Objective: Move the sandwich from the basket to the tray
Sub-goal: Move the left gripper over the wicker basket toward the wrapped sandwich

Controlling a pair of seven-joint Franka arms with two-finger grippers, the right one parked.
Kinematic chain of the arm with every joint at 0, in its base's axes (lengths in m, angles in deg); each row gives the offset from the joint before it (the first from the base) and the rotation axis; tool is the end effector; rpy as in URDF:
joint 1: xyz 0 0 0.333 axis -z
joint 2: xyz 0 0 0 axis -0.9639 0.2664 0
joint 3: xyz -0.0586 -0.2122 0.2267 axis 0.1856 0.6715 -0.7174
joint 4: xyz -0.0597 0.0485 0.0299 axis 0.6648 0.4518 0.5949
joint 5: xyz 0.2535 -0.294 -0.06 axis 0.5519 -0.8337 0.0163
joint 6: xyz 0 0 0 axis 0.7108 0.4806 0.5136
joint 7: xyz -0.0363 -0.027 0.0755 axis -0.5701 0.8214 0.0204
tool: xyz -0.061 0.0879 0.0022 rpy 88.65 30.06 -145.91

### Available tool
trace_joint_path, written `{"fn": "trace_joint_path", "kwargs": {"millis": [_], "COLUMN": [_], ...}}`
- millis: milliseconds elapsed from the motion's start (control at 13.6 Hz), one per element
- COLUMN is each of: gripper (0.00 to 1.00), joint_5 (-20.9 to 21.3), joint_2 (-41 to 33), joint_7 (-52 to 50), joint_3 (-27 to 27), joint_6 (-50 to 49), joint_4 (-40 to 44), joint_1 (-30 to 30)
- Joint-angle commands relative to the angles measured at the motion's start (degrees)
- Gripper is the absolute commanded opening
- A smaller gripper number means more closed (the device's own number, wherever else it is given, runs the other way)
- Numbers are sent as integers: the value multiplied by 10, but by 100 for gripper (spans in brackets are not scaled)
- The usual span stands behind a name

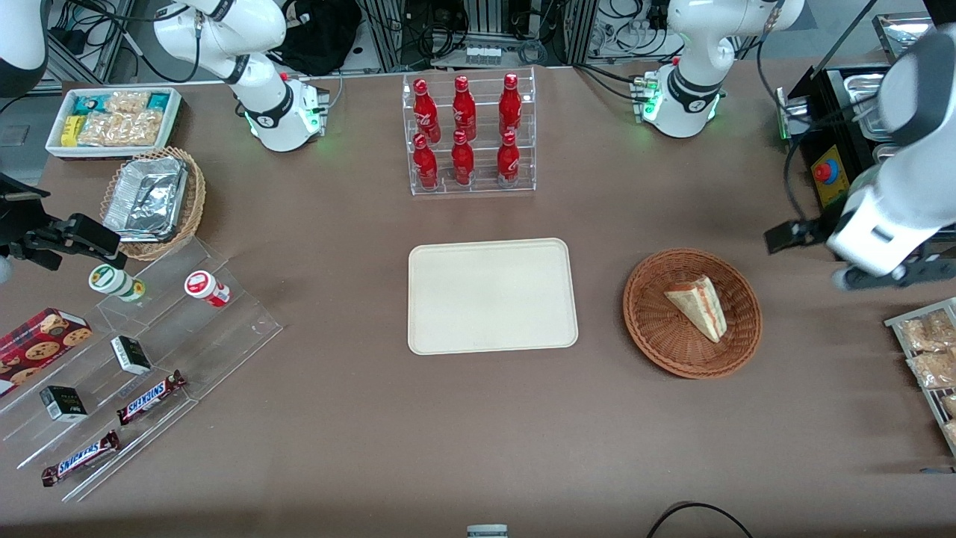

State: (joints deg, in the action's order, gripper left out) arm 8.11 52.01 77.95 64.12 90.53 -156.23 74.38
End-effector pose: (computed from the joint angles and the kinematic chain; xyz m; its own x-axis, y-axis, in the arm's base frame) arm 0.5858 -0.0471 0.5159 0.9838 0.1003 -0.1483 0.0923 -0.9939 -0.0597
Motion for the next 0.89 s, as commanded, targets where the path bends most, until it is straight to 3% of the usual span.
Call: {"fn": "trace_joint_path", "kwargs": {"millis": [0,369,590,811], "gripper": [100,100,100,100], "joint_5": [9,15,15,15], "joint_2": [-20,-34,-45,-39], "joint_7": [-46,-160,-249,-332], "joint_3": [3,3,4,6], "joint_6": [87,227,377,446], "joint_4": [-94,-224,-327,-361], "joint_1": [-1,0,3,12]}}
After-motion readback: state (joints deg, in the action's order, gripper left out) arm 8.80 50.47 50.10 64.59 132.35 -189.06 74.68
